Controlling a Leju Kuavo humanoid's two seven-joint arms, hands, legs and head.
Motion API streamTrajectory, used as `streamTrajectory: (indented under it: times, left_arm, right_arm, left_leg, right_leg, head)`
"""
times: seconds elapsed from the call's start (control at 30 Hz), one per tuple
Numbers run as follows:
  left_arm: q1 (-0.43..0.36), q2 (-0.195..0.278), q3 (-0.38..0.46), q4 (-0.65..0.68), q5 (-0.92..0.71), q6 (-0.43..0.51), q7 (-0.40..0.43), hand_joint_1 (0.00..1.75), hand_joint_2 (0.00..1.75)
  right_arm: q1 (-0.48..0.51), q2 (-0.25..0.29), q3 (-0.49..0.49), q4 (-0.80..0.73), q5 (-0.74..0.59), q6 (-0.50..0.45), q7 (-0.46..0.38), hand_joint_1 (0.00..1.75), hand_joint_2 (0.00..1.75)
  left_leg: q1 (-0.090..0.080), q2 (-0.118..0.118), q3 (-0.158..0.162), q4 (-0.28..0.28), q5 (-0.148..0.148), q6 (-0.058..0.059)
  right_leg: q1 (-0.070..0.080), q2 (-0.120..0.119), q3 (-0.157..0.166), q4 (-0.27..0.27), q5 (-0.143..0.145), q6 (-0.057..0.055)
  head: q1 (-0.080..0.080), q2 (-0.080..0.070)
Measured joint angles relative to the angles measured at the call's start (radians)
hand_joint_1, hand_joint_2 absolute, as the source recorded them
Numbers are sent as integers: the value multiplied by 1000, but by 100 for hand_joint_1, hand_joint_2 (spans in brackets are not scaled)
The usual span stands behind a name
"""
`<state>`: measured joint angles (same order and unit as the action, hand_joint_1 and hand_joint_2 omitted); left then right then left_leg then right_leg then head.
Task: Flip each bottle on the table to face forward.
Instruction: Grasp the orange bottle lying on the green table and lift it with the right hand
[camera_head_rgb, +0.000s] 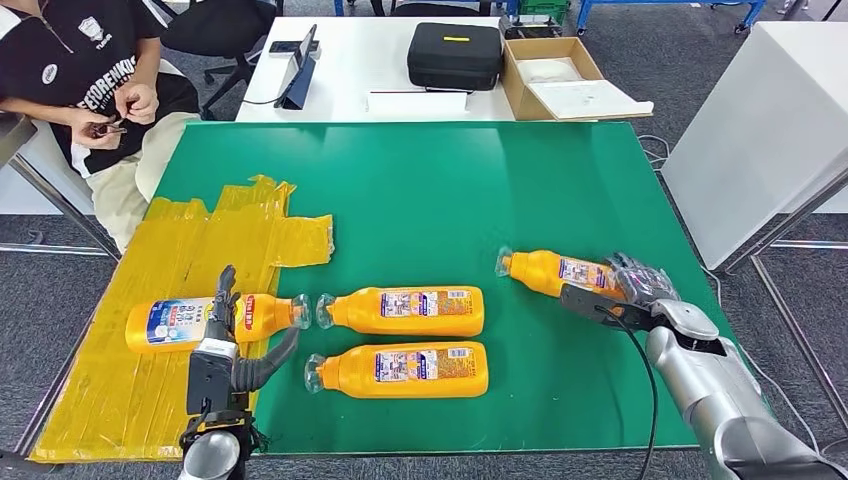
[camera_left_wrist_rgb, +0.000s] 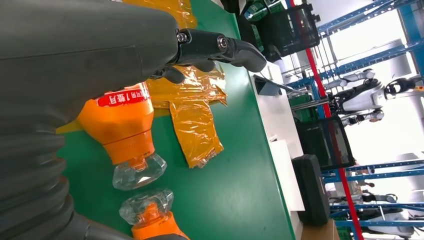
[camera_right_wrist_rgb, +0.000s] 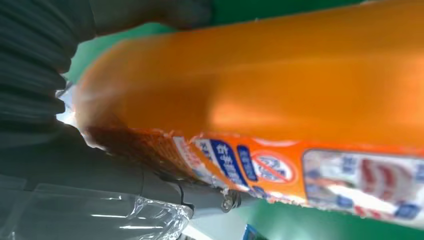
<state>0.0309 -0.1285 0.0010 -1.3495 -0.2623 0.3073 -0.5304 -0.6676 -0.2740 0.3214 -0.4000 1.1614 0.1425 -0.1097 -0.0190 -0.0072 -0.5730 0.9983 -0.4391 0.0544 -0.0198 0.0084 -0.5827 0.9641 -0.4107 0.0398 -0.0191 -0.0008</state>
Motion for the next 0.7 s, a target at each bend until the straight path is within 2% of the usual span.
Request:
streamTrajectory:
  times: [0.47,0.57,0.7]
  left_arm:
    - [-6,5,1,33,37,12,-21,0,175]
    - [0,6,1,33,43,24,-27,0,175]
    - [19,7,3,32,47,37,-31,0,175]
  right_arm:
    - [-2,-12,-6,8,-10,25,-16,175,175]
    - [13,-10,-6,8,-23,-47,-51,175,175]
    - [61,12,-12,-4,-82,-244,-126,175,175]
  left_leg:
    - [0,0,5,0,-1,0]
    - [0,0,4,0,-1,0]
    - [0,1,3,0,-1,0]
  right_leg:
    - [0,0,4,0,-1,0]
    - [0,0,5,0,-1,0]
    - [0,1,4,0,0,0]
  head:
    - [0,0]
    - [0,0]
    - [0,0]
